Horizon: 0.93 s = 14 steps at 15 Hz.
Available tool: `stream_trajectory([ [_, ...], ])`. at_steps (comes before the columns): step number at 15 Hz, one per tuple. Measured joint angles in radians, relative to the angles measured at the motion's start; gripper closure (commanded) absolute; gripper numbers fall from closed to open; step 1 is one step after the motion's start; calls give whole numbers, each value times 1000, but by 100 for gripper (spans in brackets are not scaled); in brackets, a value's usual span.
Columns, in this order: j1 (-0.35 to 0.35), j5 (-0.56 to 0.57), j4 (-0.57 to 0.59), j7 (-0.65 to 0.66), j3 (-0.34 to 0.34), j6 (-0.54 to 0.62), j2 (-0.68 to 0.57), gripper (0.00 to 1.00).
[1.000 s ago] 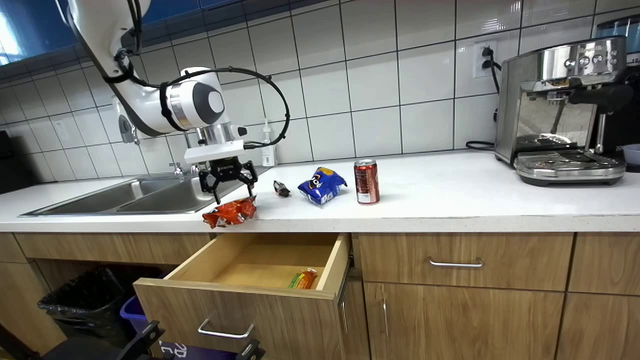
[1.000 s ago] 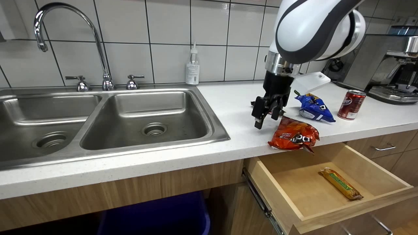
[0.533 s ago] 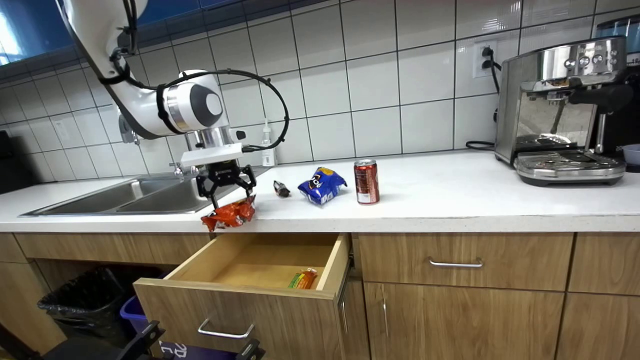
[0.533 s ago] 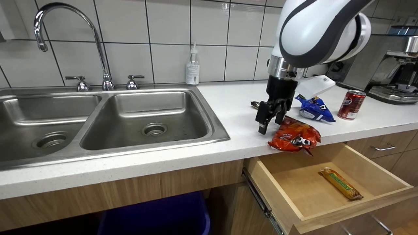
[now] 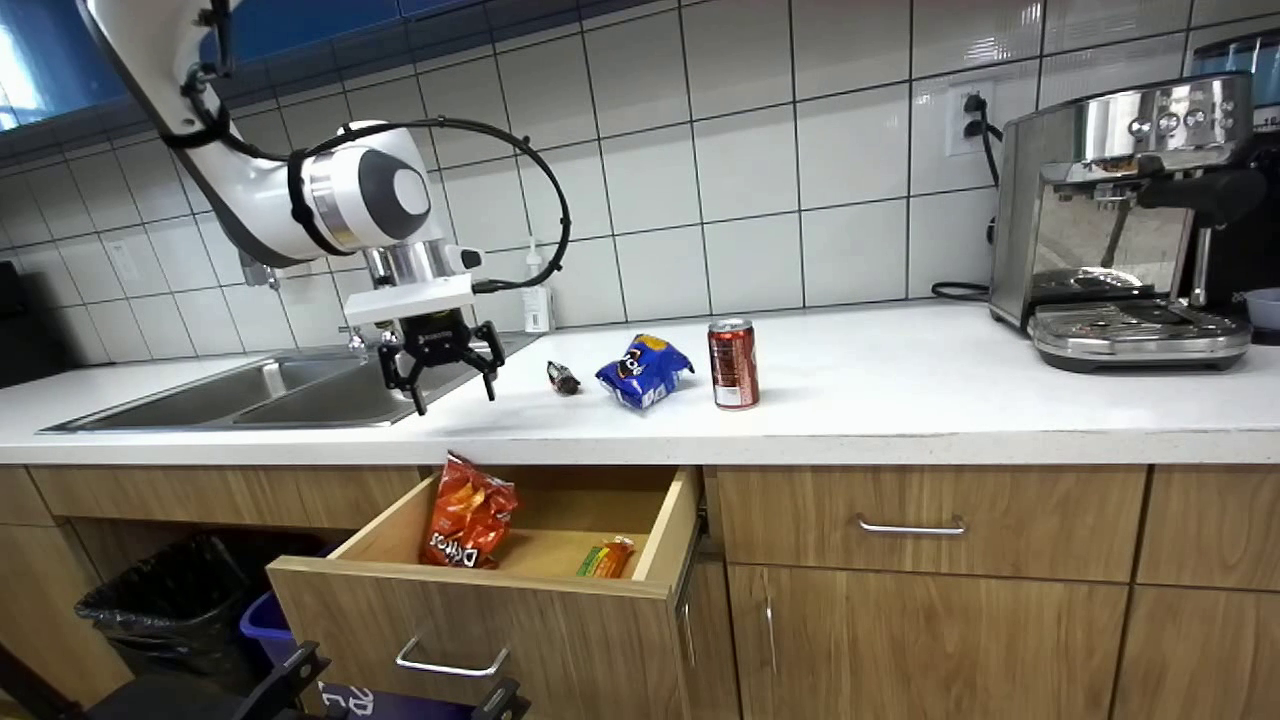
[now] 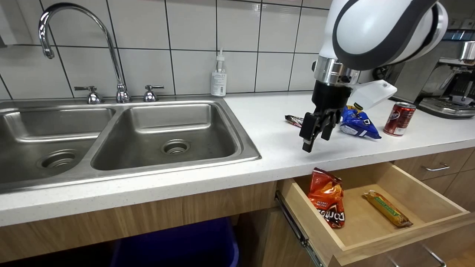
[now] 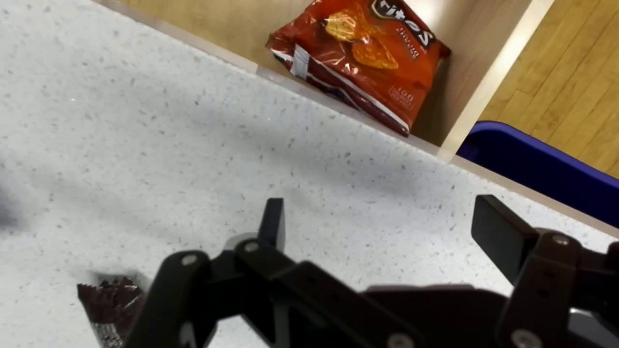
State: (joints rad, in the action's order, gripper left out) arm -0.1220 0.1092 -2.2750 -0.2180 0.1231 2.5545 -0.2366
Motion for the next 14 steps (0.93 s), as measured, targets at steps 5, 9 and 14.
stream_trajectory([
  [5, 0, -5, -14, 1, 0, 0, 32, 0],
  [9, 5, -42, -6, 11, -3, 1, 46, 0],
  [14, 17, -104, 33, 19, -13, 2, 54, 0],
])
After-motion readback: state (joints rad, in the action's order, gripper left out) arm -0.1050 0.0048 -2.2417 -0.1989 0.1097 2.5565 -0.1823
